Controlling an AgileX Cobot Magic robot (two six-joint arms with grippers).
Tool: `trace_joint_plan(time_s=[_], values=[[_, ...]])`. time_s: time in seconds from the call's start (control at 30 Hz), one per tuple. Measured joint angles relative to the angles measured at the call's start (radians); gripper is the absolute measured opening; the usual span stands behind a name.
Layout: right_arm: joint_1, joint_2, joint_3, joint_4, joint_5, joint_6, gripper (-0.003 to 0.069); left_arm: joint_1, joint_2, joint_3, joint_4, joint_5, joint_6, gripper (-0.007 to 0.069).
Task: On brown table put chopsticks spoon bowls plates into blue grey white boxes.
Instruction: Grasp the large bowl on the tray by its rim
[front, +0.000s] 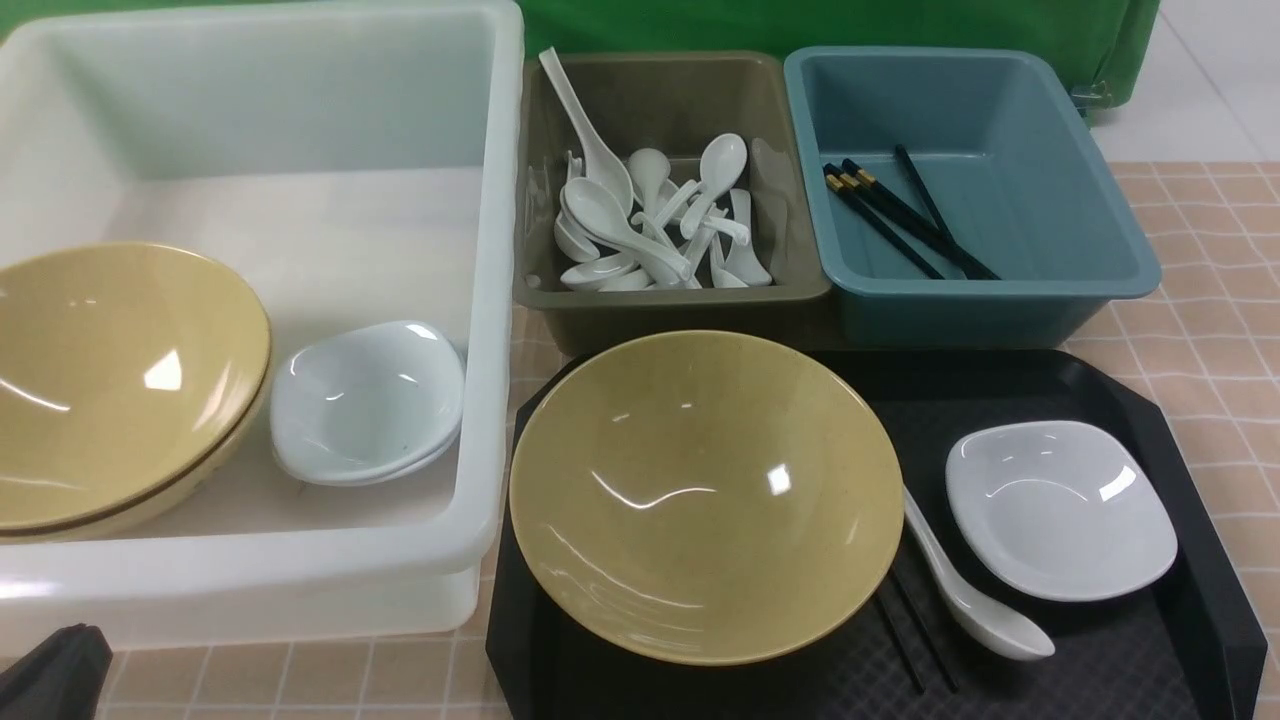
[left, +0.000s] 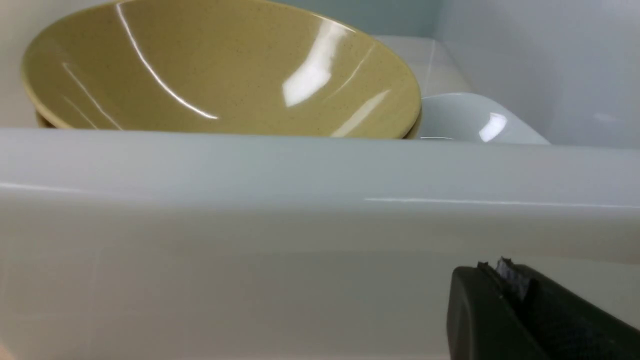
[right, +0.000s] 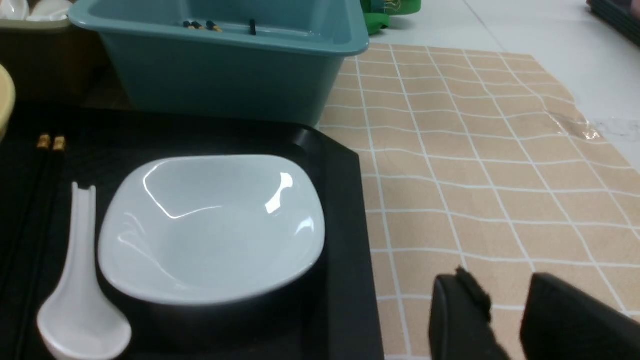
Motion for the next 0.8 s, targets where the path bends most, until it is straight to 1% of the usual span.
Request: trace_joint_plan(time_s=[0.3, 0.47, 0.5, 0.57, 0.7, 0.8], values=[[0.0, 0.0, 0.0, 0.0, 0.0, 0.0, 0.0237, 0.0, 0.0, 0.0, 0.017, -0.01, 0.0, 0.0002], [0.0, 0.0, 0.0, -0.001, -0.007, -0.01, 0.0237, 0.0, 0.0, 0.001, 0.017, -0.09, 0.0, 0.0002], [0.0, 0.0, 0.002, -0.001, -0.036, -0.015, 0.0237, 0.0, 0.0, 0.001, 0.017, -0.176, 0.001, 0.0002], [0.0, 0.0, 0.005, -0.001, -0.128, -0.016, 0.0237, 0.0, 0.0, 0.001, 0.017, -0.286, 0.004, 0.0002], [0.0, 0.0, 0.005, -0.003, -0.438, -0.013, 0.0237, 0.0, 0.0, 0.001, 0.025, -0.55, 0.008, 0.0002], [0.0, 0.0, 0.005, -0.004, -0.677, 0.04, 0.0237, 0.0, 0.0, 0.001, 0.03, -0.735, 0.008, 0.0002]])
